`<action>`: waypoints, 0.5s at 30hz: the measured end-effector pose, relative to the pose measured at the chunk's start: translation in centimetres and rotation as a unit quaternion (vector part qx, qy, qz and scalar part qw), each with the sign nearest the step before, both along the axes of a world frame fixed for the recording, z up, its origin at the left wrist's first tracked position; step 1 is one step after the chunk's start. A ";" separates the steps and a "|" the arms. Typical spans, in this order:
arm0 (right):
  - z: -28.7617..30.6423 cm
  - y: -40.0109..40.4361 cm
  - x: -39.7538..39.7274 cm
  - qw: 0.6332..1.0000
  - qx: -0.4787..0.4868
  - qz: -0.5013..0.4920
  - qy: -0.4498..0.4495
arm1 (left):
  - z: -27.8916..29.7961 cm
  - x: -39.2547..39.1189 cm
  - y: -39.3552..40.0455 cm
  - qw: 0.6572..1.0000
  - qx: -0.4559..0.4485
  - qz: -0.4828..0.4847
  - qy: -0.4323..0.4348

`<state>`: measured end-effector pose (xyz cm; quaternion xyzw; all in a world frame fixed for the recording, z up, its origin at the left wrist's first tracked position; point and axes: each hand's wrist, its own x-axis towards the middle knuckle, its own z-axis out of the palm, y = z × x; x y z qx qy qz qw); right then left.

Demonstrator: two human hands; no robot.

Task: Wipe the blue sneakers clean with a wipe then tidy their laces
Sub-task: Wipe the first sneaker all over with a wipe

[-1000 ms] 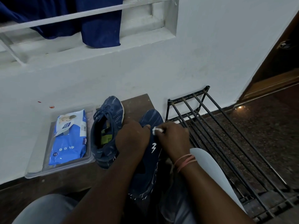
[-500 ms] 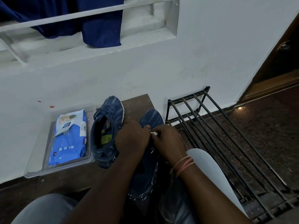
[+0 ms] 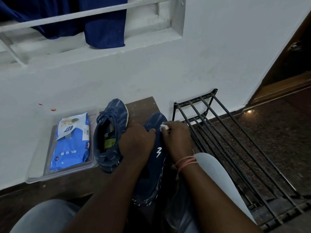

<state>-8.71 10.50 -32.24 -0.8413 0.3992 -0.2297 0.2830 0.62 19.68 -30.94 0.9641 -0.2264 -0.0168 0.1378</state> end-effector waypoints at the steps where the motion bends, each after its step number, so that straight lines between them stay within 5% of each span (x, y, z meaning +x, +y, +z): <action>1: -0.2 0.3 0.2 0.999 0.004 0.035 0.005 | 0.0 0.0 0.0 1.000 0.000 -0.003 -0.002; 6: 0.0 -0.2 -0.4 0.997 -0.050 -0.041 0.050 | 0.2 -0.1 0.0 1.000 0.000 -0.001 -0.002; 11: 0.6 -0.1 0.1 0.996 0.018 0.060 0.065 | 0.4 -0.5 0.4 1.000 -0.004 -0.021 -0.007; 15: 0.3 -0.4 -0.4 0.995 -0.044 -0.057 0.072 | 0.8 -0.6 0.1 1.000 0.001 -0.015 -0.013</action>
